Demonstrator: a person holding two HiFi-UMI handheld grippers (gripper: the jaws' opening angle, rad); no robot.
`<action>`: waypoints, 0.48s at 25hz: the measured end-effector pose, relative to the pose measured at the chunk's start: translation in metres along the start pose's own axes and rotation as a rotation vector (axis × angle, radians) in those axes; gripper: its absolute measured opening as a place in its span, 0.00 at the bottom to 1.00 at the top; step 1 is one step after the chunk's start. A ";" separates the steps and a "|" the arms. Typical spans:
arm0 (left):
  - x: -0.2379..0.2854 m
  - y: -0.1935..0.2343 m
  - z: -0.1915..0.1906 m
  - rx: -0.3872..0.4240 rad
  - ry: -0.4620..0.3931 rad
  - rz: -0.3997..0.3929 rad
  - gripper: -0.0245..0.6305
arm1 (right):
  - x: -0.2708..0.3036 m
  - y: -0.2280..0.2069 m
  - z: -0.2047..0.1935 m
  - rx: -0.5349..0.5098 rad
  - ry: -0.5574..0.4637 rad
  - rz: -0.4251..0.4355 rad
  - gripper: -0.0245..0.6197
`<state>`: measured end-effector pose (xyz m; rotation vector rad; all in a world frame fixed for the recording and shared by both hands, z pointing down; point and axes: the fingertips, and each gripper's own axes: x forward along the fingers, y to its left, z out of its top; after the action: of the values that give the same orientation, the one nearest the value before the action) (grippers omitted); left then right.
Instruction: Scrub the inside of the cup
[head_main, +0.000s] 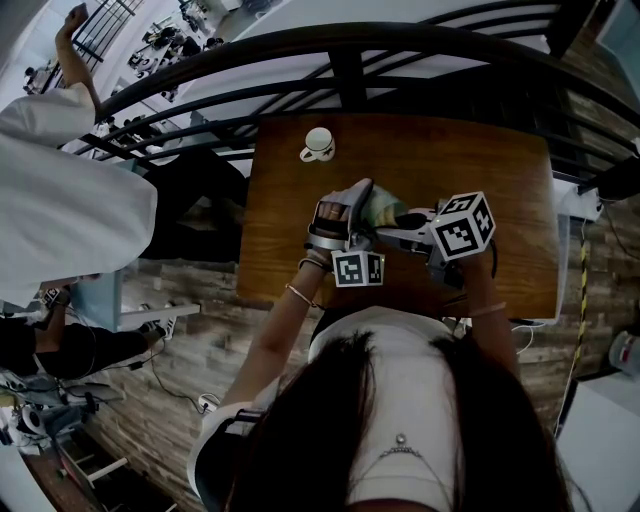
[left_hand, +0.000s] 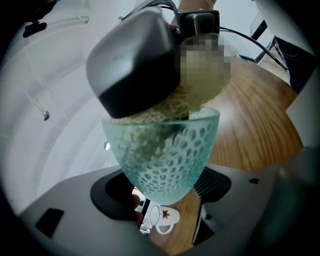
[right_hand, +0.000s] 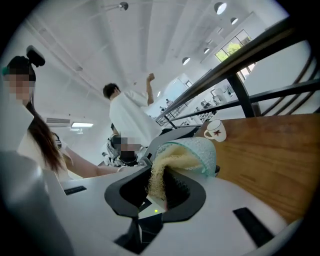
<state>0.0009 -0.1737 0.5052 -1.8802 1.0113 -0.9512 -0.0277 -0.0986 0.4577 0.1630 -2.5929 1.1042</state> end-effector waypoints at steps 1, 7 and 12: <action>0.000 0.000 0.000 0.004 0.001 -0.003 0.57 | 0.001 0.000 -0.001 -0.017 0.019 -0.011 0.16; 0.001 -0.002 -0.002 0.036 0.004 -0.022 0.57 | 0.006 -0.005 -0.010 -0.120 0.140 -0.080 0.16; 0.000 -0.006 -0.003 0.058 0.008 -0.037 0.57 | 0.009 -0.009 -0.020 -0.201 0.237 -0.138 0.16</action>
<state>-0.0001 -0.1723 0.5119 -1.8545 0.9470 -0.9998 -0.0291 -0.0900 0.4798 0.1523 -2.4206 0.7607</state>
